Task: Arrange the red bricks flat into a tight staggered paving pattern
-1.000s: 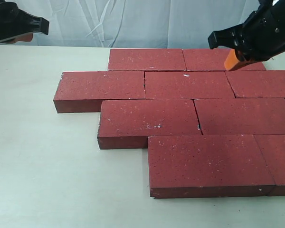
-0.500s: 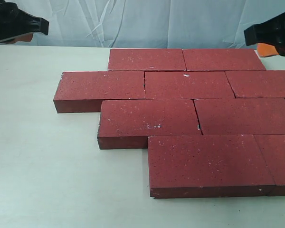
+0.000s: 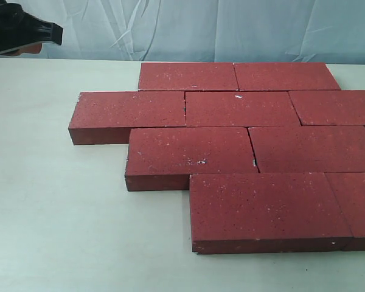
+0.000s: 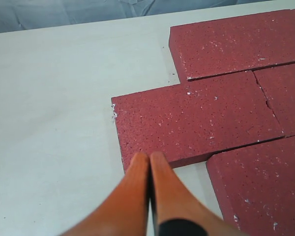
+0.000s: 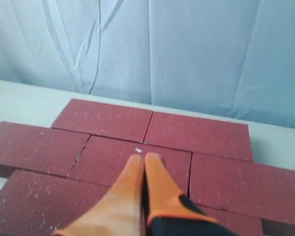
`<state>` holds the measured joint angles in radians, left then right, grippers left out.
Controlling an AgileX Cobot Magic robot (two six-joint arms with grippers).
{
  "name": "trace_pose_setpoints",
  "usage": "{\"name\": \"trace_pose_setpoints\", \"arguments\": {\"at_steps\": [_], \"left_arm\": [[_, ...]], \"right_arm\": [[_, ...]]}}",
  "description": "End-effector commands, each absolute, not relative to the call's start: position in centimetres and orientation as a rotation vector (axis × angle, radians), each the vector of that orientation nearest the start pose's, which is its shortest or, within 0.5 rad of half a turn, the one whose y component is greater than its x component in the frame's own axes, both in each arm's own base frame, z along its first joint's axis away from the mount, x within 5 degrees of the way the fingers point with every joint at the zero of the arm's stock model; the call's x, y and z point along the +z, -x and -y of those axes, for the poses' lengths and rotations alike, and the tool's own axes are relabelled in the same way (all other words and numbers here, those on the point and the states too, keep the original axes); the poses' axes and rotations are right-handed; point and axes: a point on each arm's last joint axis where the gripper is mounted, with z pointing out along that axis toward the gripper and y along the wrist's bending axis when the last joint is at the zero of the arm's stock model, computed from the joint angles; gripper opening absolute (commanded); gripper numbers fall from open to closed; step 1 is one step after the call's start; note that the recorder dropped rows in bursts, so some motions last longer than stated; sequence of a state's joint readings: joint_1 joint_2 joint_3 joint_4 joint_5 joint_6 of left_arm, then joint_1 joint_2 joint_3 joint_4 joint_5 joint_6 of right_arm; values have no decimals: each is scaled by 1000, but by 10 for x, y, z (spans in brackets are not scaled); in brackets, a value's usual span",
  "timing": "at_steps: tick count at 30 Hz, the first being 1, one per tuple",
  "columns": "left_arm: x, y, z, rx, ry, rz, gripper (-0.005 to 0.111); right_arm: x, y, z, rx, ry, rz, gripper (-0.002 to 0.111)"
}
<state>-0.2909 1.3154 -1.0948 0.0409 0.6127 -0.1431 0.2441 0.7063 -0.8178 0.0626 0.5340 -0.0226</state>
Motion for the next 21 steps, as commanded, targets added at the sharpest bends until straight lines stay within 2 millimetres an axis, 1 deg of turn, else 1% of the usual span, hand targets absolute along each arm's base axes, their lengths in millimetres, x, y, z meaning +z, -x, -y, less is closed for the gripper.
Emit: {"name": "trace_pose_setpoints", "arguments": {"at_steps": [1, 4, 21], "left_arm": [[336, -272, 79, -179, -191, -2297, 0], [336, -272, 79, -179, -191, -2297, 0], [336, -272, 79, -177, -192, -2305, 0]], "right_arm": [[382, -112, -28, 186, 212, -1725, -1], [376, -108, -26, 140, 231, -1670, -1], [375, -108, -26, 154, 224, -1680, -1]]}}
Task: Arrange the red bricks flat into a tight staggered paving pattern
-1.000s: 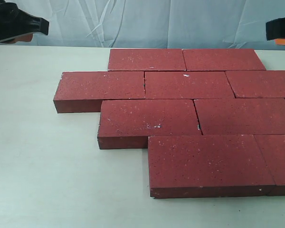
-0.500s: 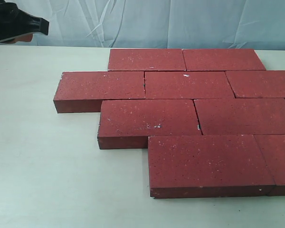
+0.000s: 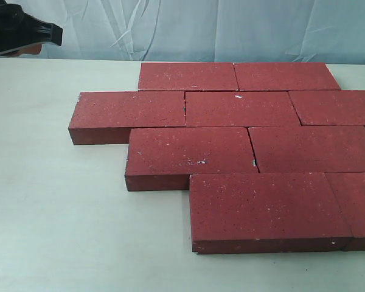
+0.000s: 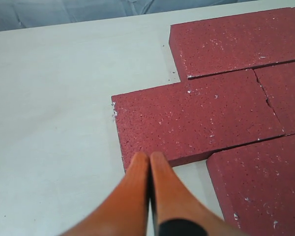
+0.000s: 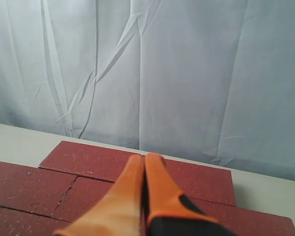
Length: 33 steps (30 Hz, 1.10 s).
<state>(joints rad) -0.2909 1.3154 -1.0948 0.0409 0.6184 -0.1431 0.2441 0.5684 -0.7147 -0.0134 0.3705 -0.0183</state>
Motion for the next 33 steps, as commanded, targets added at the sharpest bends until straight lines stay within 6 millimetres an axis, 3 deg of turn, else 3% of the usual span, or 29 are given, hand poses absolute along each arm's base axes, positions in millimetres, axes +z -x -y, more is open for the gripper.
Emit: {"name": "trace_pose_setpoints", "arguments": {"at_steps": [1, 10, 24, 33], "left_arm": [[336, -272, 79, -177, -192, -2305, 0], [335, -271, 78, -175, -192, -2313, 0], [335, -271, 78, -175, -192, -2313, 0], [335, -271, 78, -175, -192, -2313, 0]], "right_arm": [[375, -108, -26, 154, 224, -1680, -1], [375, -106, -25, 148, 217, -1680, -1], [387, -75, 1, -32, 11, -1558, -1], [387, -74, 1, -32, 11, -1556, -1]]}}
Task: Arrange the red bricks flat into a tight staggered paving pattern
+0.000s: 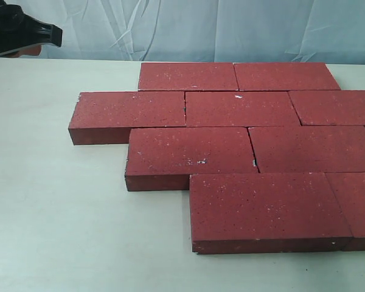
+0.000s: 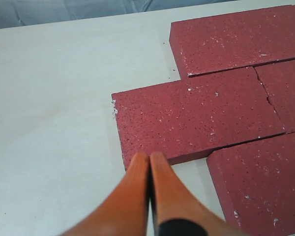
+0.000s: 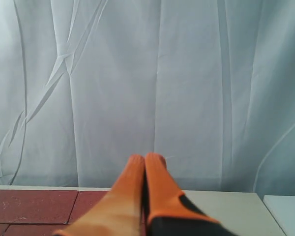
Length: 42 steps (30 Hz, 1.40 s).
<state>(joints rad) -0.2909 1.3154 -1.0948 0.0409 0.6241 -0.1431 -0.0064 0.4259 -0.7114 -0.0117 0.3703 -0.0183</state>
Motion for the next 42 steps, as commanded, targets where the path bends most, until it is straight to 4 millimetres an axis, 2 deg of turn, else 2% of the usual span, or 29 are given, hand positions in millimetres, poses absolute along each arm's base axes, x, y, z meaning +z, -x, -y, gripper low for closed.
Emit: {"name": "trace_pose_setpoints", "arguments": {"at_steps": [1, 8, 13, 17, 27, 36, 40, 42], "left_arm": [[335, -271, 78, -175, -192, -2313, 0], [335, -271, 78, -175, -192, -2313, 0], [335, -271, 78, -172, -194, -2313, 0], [335, -271, 78, -172, -194, -2313, 0], [335, -271, 78, -172, -194, -2313, 0], [335, -271, 78, -172, -194, -2313, 0], [335, -271, 78, -172, -194, -2313, 0], [335, -271, 78, -172, -194, -2315, 0]], "right_arm": [[387, -74, 1, -32, 11, -1556, -1], [385, -73, 1, -32, 11, -1557, -1], [369, -67, 1, -32, 11, -1570, -1], [347, -61, 1, -32, 11, -1590, -1], [274, -47, 1, -31, 12, -1646, -1], [210, -50, 1, -30, 13, -1755, -1], [186, -53, 1, -37, 18, -1826, -1], [181, -53, 1, -37, 18, -1843, -1]]}}
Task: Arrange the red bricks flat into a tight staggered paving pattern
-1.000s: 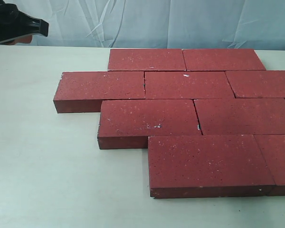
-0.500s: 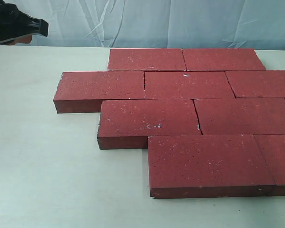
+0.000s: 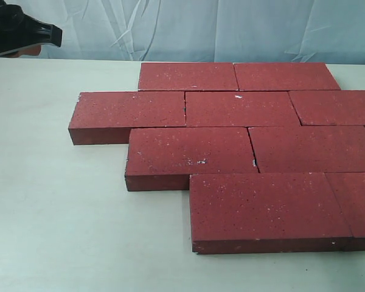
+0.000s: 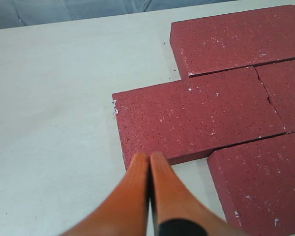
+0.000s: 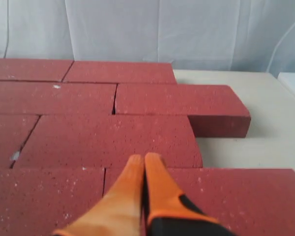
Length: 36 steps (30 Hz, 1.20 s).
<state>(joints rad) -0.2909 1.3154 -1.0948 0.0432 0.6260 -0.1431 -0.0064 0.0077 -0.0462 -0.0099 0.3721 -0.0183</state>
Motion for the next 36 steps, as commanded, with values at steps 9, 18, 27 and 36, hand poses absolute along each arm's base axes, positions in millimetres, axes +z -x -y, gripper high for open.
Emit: {"name": "trace_pose_setpoints", "arguments": {"at_steps": [9, 18, 27, 36], "left_arm": [[346, -262, 75, -179, -190, -2279, 0], [390, -213, 59, -167, -190, -2127, 0], [401, -127, 37, -277, -144, -1954, 0], [410, -45, 14, -321, -125, -1733, 0]], "right_arm": [[183, -54, 1, -37, 19, -1817, -1], [183, -54, 1, -37, 19, -1817, -1], [183, -54, 1, -37, 19, -1817, -1], [183, -54, 1, -37, 19, -1817, -1]]}}
